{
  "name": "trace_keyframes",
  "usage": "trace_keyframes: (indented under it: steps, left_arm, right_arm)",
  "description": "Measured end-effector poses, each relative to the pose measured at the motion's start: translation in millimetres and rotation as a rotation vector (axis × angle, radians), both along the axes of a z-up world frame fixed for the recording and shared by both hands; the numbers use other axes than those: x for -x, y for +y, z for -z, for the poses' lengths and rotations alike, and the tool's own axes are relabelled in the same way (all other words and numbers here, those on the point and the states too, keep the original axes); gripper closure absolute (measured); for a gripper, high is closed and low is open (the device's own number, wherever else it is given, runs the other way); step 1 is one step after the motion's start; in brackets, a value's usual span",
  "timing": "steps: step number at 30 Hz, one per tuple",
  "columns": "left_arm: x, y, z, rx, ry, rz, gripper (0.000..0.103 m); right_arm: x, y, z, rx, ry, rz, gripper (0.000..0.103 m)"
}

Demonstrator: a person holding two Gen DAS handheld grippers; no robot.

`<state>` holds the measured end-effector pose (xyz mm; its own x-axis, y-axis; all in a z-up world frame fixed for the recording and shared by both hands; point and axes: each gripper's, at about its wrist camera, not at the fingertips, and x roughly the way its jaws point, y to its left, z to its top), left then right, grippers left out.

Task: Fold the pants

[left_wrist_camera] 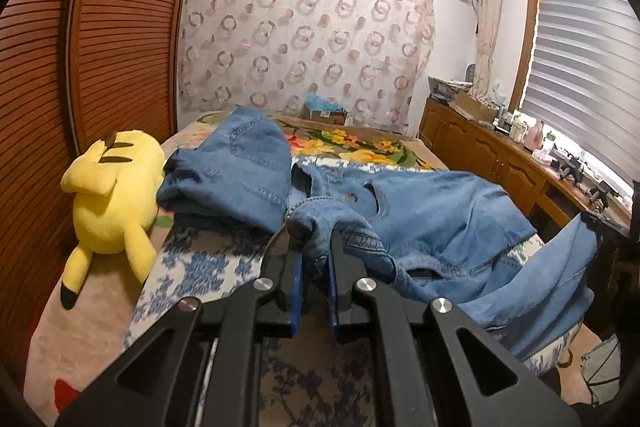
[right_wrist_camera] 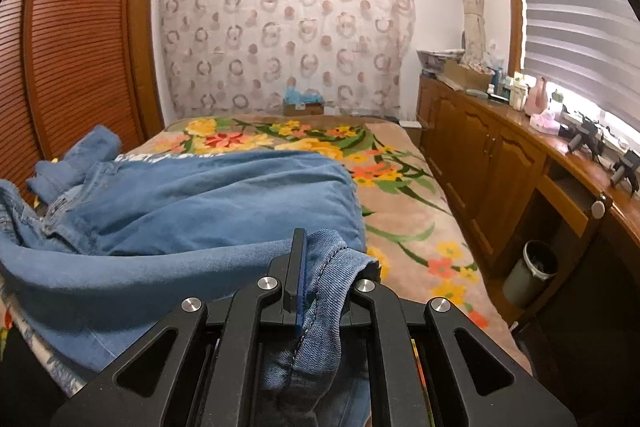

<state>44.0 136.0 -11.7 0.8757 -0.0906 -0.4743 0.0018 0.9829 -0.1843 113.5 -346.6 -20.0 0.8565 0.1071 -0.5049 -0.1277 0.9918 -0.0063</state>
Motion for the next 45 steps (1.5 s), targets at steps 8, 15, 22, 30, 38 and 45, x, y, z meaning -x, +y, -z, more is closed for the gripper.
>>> trace_keyframes:
  steps: [8,15,22,30,38,45]
  left_arm:
    - [-44,-6,-23,0.025,-0.032,0.012,0.097]
    - [-99,-14,-42,0.021,-0.05,0.019,0.097]
    - [-166,-22,-46,0.032,-0.035,0.022,0.097]
    - [-231,-27,-19,0.009,0.051,0.005,0.097]
    - [-252,-31,19,-0.002,0.208,0.019,0.086]
    - [-243,-28,10,-0.05,0.232,0.041,0.064]
  right_arm:
    - [-31,-16,-19,-0.029,-0.065,0.061,0.098]
    - [-76,-31,-51,-0.02,-0.124,0.094,0.098]
    - [-133,-33,-61,0.035,-0.14,0.1,0.099]
    - [-198,-27,-31,0.075,-0.07,0.106,0.099]
    - [-234,-17,18,0.078,0.068,0.086,0.099]
    - [-233,-7,28,0.076,0.108,0.087,0.091]
